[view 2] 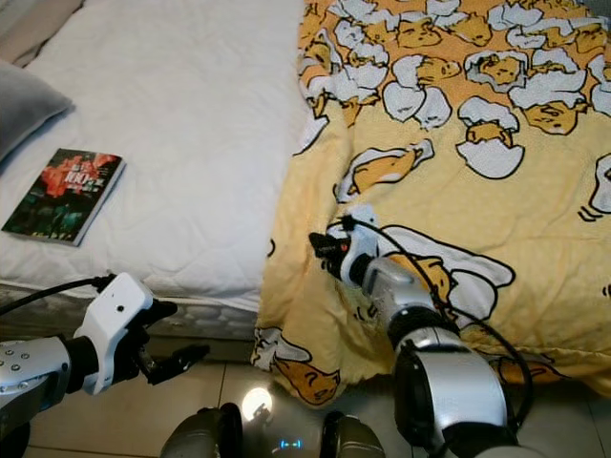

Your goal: Clean up the room

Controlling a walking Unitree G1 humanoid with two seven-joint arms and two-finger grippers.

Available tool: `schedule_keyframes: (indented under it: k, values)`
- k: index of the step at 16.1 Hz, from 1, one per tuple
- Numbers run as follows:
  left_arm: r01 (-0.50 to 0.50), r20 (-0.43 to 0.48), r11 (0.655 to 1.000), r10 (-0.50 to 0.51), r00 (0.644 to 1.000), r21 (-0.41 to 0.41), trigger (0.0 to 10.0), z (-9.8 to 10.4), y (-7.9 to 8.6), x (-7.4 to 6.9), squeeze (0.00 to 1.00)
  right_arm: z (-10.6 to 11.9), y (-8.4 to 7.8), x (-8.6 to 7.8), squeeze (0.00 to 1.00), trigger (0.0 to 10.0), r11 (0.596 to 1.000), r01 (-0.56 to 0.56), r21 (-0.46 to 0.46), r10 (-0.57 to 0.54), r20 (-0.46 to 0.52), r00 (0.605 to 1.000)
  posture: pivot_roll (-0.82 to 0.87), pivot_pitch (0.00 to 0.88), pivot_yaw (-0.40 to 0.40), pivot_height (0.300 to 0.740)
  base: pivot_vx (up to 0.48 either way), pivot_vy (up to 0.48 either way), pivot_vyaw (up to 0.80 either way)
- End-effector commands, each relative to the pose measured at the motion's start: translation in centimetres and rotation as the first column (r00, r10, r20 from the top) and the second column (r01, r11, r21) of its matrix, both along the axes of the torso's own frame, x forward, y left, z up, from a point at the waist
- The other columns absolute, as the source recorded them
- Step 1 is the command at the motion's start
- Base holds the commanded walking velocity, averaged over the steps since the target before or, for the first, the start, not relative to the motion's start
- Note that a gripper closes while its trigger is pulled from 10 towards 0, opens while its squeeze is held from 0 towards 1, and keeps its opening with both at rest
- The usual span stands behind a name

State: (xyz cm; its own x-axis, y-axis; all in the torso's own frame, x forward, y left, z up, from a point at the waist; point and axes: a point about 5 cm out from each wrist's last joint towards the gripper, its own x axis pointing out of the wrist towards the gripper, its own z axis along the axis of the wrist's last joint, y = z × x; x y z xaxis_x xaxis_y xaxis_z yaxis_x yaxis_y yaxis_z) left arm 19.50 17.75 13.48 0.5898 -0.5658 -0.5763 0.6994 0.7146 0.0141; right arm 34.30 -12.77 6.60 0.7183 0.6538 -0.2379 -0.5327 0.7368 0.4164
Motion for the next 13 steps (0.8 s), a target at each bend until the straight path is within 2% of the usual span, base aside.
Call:
schedule_keyframes:
  k: [1, 3, 4, 5, 6, 7, 10, 13]
  values:
    - [0.003, 0.011, 1.000, -0.004, 1.000, 0.005, 10.0, 0.2, -0.1, -0.1, 0.00, 0.2, 1.4, -0.4, 0.00, 0.0, 0.992, -0.113, 0.051, 0.112, 0.029, 0.993, 0.21, 0.193, 0.008, 0.740, 0.000, 0.000, 0.00]
    - [0.008, 0.013, 1.000, -0.008, 1.000, 0.002, 10.0, 0.2, -0.2, -0.1, 0.00, -0.1, 1.1, -1.1, 0.00, 0.0, 0.978, -0.195, 0.071, 0.192, 0.039, 0.981, 0.21, 0.190, 0.011, 0.740, 0.000, 0.000, 0.00]
    - [0.014, 0.011, 1.000, -0.014, 1.000, 0.000, 10.0, 0.1, -0.4, -0.1, 0.00, -1.2, 0.6, -1.6, 0.00, 0.0, 0.980, -0.195, -0.044, 0.195, 0.005, 0.981, 0.20, 0.182, 0.013, 0.740, 0.000, 0.000, 0.00]
    - [0.019, 0.010, 1.000, -0.019, 1.000, -0.002, 10.0, 0.0, -0.5, -0.1, 0.00, -2.7, -0.1, -2.2, 0.00, 6.5, 0.961, -0.168, -0.222, 0.162, -0.045, 0.986, 0.20, 0.178, 0.013, 0.740, 0.000, 0.000, 0.00]
    - [0.022, 0.010, 1.000, -0.022, 1.000, -0.003, 10.0, 0.0, -0.7, -0.1, 0.00, -3.3, -0.5, -2.4, 0.00, 10.0, 0.944, -0.158, -0.290, 0.143, -0.071, 0.987, 0.21, 0.174, 0.013, 0.740, 0.000, 0.000, 0.00]
    - [0.026, 0.012, 1.000, -0.026, 1.000, -0.007, 10.0, 0.0, -0.9, -0.1, 0.00, -4.0, -0.9, -2.9, 0.98, 10.0, 0.932, -0.152, -0.330, 0.127, -0.098, 0.987, 0.21, 0.171, 0.013, 0.740, 0.000, 0.000, 0.00]
    - [0.022, 0.022, 1.000, -0.022, 1.000, -0.013, 10.0, -0.1, -1.1, 0.2, 0.00, -4.0, -0.6, -3.1, 1.00, 10.0, 0.959, -0.151, -0.240, 0.132, -0.093, 0.987, 0.21, 0.159, 0.005, 0.740, 0.000, 0.000, 0.00]
    - [-0.004, 0.047, 1.000, 0.005, 0.999, -0.023, 10.0, -0.3, -1.3, 0.6, 0.00, -3.6, -1.7, -3.6, 1.00, 10.0, 0.968, -0.153, -0.198, 0.147, -0.043, 0.988, 0.19, 0.116, -0.014, 0.740, 0.000, 0.000, 0.00]
